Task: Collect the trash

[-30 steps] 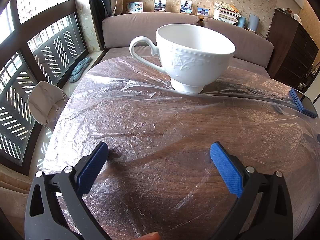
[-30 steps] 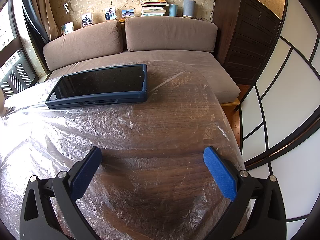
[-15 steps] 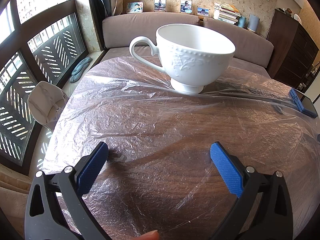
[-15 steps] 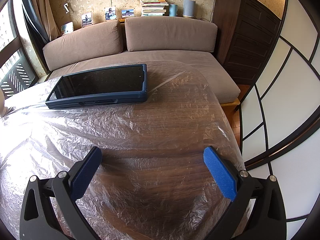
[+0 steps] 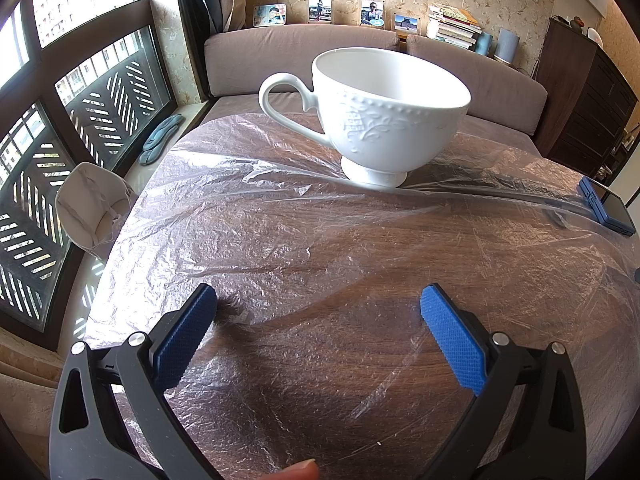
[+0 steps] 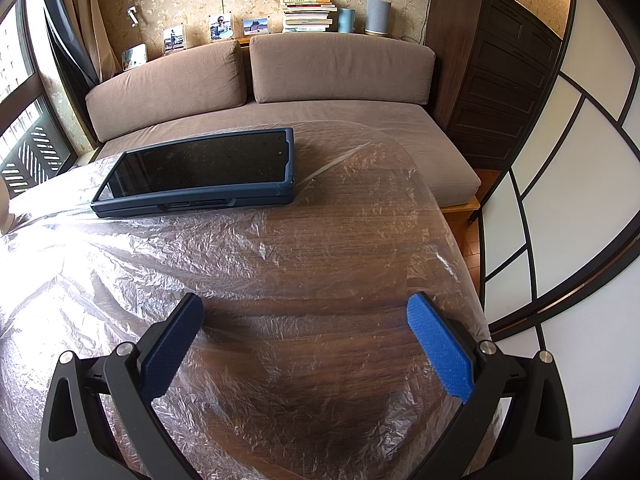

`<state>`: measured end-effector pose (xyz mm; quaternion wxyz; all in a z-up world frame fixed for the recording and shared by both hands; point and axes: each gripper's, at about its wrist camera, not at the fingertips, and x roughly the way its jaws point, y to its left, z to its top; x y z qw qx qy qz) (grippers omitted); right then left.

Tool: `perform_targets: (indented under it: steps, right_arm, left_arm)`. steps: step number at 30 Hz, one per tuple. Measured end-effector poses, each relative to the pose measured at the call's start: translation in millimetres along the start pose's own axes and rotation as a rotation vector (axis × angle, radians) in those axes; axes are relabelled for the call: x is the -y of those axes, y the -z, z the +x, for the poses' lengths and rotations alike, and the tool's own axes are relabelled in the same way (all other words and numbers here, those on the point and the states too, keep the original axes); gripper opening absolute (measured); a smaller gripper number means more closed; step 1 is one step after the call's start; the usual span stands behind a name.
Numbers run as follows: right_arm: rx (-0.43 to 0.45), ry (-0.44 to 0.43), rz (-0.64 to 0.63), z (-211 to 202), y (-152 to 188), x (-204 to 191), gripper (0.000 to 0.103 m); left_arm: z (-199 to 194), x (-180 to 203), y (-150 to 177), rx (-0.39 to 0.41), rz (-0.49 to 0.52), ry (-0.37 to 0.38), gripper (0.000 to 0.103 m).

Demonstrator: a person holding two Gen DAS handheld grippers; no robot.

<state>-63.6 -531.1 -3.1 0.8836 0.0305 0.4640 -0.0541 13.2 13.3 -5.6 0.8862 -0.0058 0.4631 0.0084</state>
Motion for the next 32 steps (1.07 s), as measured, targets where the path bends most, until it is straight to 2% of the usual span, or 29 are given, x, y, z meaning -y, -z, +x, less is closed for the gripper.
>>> perform_targets:
  steps: [32]
  right_arm:
    - [0.0, 0.0, 0.0, 0.4, -0.1, -0.5, 0.099]
  left_arm:
    - [1.4, 2.2, -2.2, -0.001, -0.003, -0.003, 0.102]
